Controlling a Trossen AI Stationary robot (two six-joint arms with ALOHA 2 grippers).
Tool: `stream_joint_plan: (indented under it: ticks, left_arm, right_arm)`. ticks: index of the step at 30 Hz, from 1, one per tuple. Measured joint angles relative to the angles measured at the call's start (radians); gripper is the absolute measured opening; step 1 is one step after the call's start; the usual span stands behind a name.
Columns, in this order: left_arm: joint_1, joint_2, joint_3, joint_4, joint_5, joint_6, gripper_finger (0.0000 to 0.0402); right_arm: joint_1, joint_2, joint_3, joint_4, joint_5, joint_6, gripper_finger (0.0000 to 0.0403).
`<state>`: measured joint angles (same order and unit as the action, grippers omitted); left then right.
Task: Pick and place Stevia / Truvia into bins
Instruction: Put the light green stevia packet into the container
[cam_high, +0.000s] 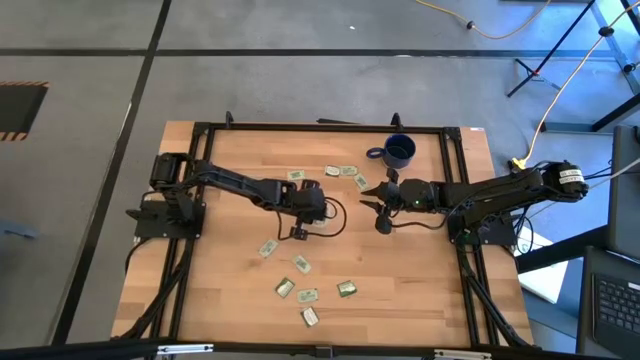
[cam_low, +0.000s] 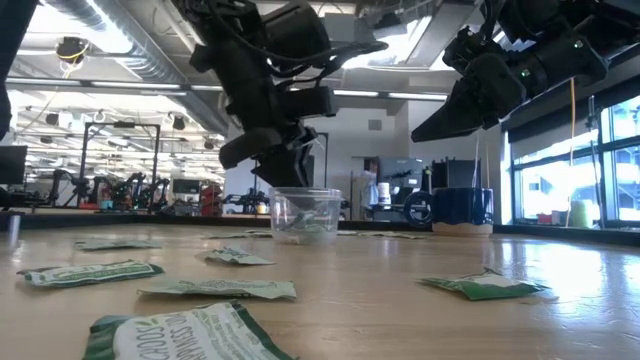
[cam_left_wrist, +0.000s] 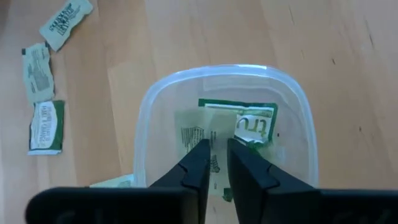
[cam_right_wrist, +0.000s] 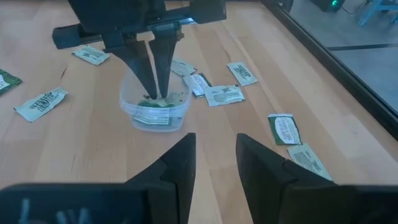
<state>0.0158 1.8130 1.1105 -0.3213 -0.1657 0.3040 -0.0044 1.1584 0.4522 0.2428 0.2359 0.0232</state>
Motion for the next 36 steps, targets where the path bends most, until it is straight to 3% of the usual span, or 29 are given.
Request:
stream_joint_plan:
  ticks: [4,9,15,25,36]
  left_arm:
    - [0.0,0.0,0.064,-0.042,0.0,-0.017,0.0066]
    - [-0.009,-0.018,0.159,-0.207,0.003,-0.006,0.0077]
    - [-0.051,-0.109,0.149,-0.404,0.036,-0.12,0.0079]
    - [-0.199,-0.267,-0.056,-0.445,0.034,-0.49,0.008]
    - [-0.331,-0.277,-0.237,-0.297,0.054,-0.735,0.0063]
  right_arm:
    - [0.0,0.0,0.0,0.0,0.0,0.0,0.0118]
    - [0.0,0.0,0.0,-0.001,0.0,0.0,0.0118]
    - [0.0,0.0,0.0,-0.034,0.0,0.001,0.0118]
    - [0.0,0.0,0.0,-0.063,0.0,0.026,0.0118]
    - [0.0,0.0,0.0,-0.06,0.0,0.027,0.0118]
